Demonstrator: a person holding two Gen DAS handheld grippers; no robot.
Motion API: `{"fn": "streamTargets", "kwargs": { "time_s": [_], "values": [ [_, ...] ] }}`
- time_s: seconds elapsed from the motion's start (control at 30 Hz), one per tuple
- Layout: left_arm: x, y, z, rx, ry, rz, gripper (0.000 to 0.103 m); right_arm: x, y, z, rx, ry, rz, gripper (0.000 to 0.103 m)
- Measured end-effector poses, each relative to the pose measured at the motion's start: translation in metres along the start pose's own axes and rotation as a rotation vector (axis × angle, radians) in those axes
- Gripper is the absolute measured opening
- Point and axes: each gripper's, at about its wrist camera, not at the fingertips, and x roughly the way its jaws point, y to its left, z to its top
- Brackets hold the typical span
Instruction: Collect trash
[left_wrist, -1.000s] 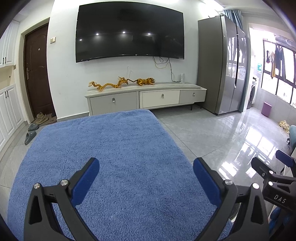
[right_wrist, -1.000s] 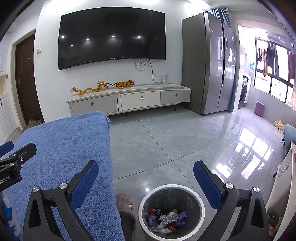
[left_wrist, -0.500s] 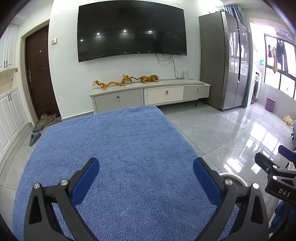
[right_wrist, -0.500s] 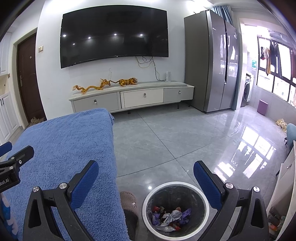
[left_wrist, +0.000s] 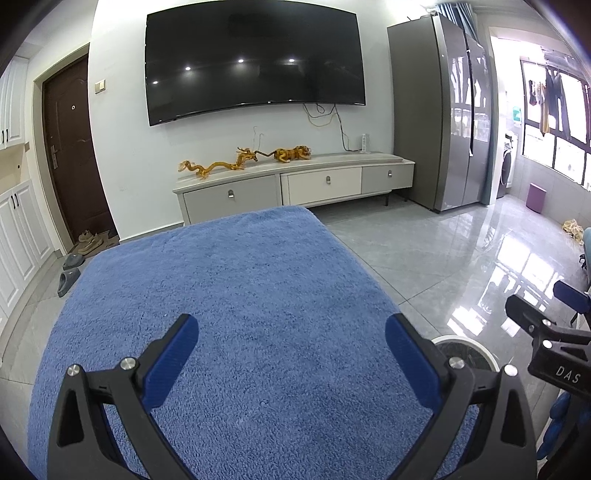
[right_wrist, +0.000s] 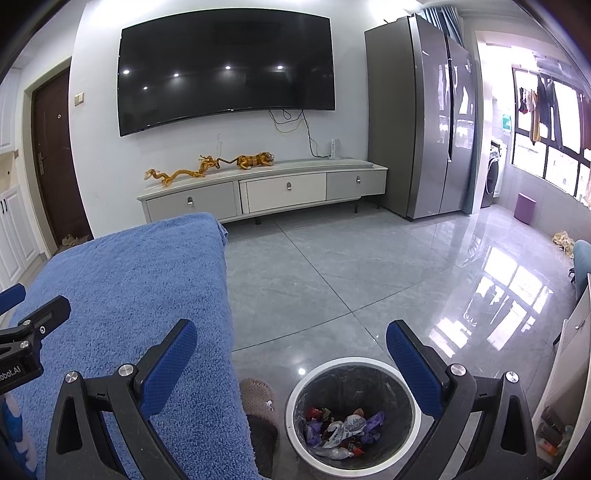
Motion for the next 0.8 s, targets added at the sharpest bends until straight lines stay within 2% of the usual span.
{"fn": "streamTargets", "kwargs": {
  "time_s": [0.8],
  "values": [
    [0.0041, 0.0041, 0.0007, -0.024, 0.019, -0.007, 0.102, -0.0002, 0.0002, -0.0014, -0.001, 0.002, -0.004, 0.103]
  ]
}}
